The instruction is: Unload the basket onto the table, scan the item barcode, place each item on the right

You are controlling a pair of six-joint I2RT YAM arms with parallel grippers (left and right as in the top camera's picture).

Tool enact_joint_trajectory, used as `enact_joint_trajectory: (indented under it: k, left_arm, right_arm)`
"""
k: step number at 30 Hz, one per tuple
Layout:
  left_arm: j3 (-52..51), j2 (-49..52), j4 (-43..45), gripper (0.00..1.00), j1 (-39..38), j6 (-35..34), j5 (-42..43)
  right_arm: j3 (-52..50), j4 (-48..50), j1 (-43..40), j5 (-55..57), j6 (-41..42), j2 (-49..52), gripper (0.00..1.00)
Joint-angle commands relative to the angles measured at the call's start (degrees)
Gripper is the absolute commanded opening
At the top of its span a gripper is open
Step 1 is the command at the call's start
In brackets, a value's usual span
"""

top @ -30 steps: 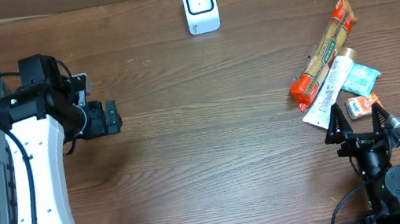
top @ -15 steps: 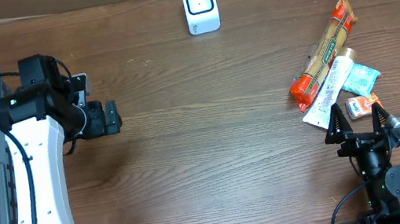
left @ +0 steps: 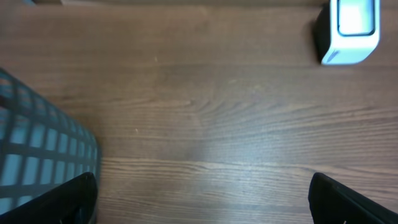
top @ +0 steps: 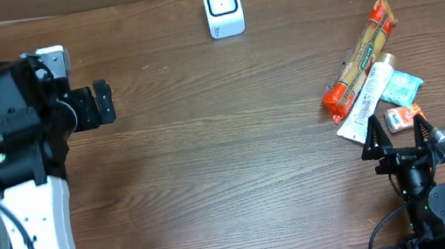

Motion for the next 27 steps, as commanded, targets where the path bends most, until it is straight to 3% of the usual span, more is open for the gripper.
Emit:
enact_joint_trajectory:
  k: [1,5,20,27]
  left_arm:
    - [-0.3,-3.7,0.0,1.0,-0.2,1.1,0.0]
    - [-4.0,-8.1,3.7,0.99,-0.2,1.1,0.0]
    - [-40.2,-31.7,48.4,1.0,-6.5,1.1,2.5]
    - [-55.8,-43.8,57.4,1.0,-7.3,1.0,6.6]
  right_arm:
    - [-0.6,0.3,0.5,0.2,-0.2,-0.6,1.0]
    - [-0.6,0.3,0.5,0.1,-0.2,-0.6,1.0]
    - [-0.6,0.3,0.5,0.2,-0.2,-0.6,1.0]
    - [-0.6,0.3,0.5,0.2,-0.2,-0.6,1.0]
